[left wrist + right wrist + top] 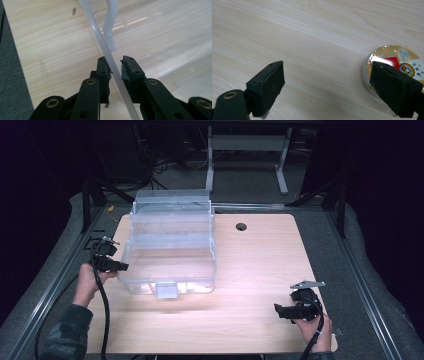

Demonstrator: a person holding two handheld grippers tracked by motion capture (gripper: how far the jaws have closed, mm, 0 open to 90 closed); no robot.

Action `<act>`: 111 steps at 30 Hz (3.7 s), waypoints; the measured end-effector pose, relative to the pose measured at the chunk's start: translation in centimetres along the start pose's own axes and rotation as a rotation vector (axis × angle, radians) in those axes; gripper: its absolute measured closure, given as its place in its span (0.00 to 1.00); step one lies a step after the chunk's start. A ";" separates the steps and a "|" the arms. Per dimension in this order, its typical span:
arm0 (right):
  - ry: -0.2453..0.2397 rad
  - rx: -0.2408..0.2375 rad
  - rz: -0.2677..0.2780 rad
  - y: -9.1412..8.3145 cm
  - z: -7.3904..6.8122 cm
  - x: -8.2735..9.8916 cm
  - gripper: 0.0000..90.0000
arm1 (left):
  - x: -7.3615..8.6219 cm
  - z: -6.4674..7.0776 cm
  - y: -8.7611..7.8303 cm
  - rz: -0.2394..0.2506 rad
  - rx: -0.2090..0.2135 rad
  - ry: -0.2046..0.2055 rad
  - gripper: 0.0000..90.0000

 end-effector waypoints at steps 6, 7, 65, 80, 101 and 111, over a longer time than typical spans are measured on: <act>0.007 -0.001 -0.001 -0.1 0.4 0.2 0.13 | -0.4 1.4 0.2 0.008 -0.002 0.010 0.84; 0.007 0.006 -0.004 -0.2 0.5 0.2 0.13 | -0.5 1.7 0.2 0.008 -0.002 0.011 0.84; 0.051 -0.038 -0.005 0.6 1.9 0.8 0.12 | -3.6 14.7 0.9 0.054 0.137 0.107 0.65; 0.062 -0.013 0.028 -0.6 3.2 0.4 0.13 | -1.4 12.1 -6.3 0.153 0.100 0.152 0.19; 0.064 0.043 0.038 -1.7 4.9 -0.5 0.11 | 8.5 10.0 -4.0 0.124 0.097 0.066 0.04; 0.089 0.072 0.027 -1.7 6.9 -0.5 0.12 | 11.5 10.0 -2.5 0.078 0.074 0.087 0.00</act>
Point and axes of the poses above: each handheld gripper's, and its own axes: y roughly forward along the jaws, x roughly out of its underside, z roughly to its right, the point moved 8 cm from there along y, roughly forward along the jaws, and after that the axes turned 7 degrees about -x, right-handed, at the moved point
